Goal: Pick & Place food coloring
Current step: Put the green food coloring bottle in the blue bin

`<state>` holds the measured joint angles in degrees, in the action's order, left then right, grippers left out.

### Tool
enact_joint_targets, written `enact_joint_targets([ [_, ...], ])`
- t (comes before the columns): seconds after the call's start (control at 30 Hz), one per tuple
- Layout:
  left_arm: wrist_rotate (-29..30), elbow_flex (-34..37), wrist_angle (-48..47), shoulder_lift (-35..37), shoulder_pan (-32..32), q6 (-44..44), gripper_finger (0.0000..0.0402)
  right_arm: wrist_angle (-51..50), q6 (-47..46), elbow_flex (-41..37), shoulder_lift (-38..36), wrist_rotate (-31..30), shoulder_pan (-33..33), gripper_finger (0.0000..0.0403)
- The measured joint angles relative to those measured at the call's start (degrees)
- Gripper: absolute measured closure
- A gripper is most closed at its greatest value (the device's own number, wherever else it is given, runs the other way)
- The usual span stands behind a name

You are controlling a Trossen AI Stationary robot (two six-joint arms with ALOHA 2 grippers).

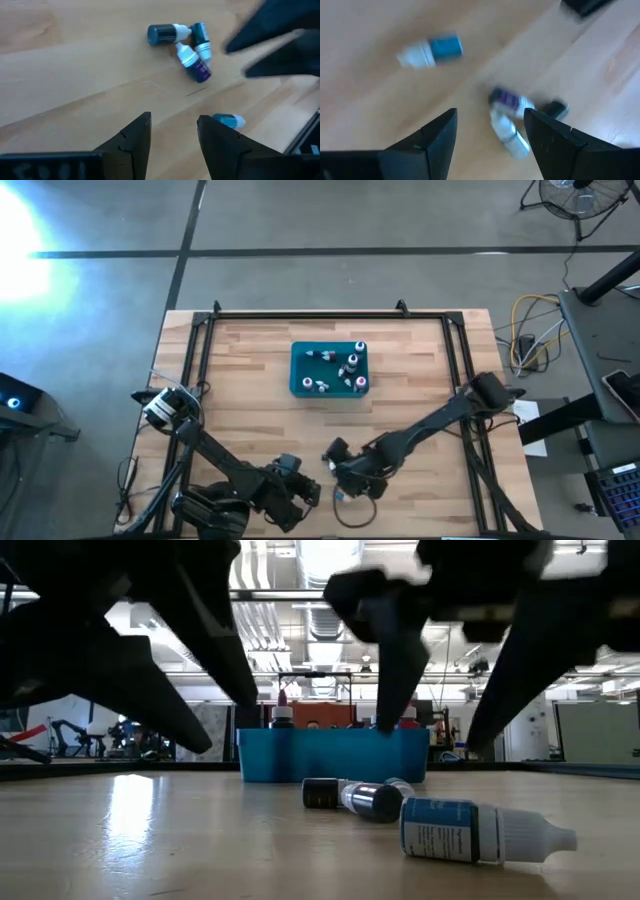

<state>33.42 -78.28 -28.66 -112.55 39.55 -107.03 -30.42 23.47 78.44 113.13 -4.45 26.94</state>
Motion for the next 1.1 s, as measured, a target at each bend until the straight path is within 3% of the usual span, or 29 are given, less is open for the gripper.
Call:
enact_joint_targets([
  [0.23, 0.1, 1.8, -0.6, 0.1, -0.5, 3.1, 0.0265, -11.9, 2.6, 7.3, 7.5, 0.0, -3.2, 0.0179],
  [0.6, -1.4, 2.7, -1.4, 0.4, -0.7, 7.1, 0.0265, -12.5, 1.7, 7.7, 8.7, 0.9, -4.4, 0.0204],
  [0.7, -1.4, 2.7, -1.6, 0.4, -0.9, 7.2, 0.0265, -12.7, -4.0, 7.7, 8.7, 4.4, -5.2, 0.0223],
  [0.87, -1.4, 2.7, -2.9, 0.4, -1.1, 7.6, 0.0265, -11.4, -21.9, 7.6, 8.8, 12.5, -7.6, 0.0256],
  [1.1, -1.5, 2.7, -6.2, 0.4, -1.7, 8.4, 0.0265, -9.4, -34.0, 7.5, 8.9, 13.8, -9.4, 0.0275],
])
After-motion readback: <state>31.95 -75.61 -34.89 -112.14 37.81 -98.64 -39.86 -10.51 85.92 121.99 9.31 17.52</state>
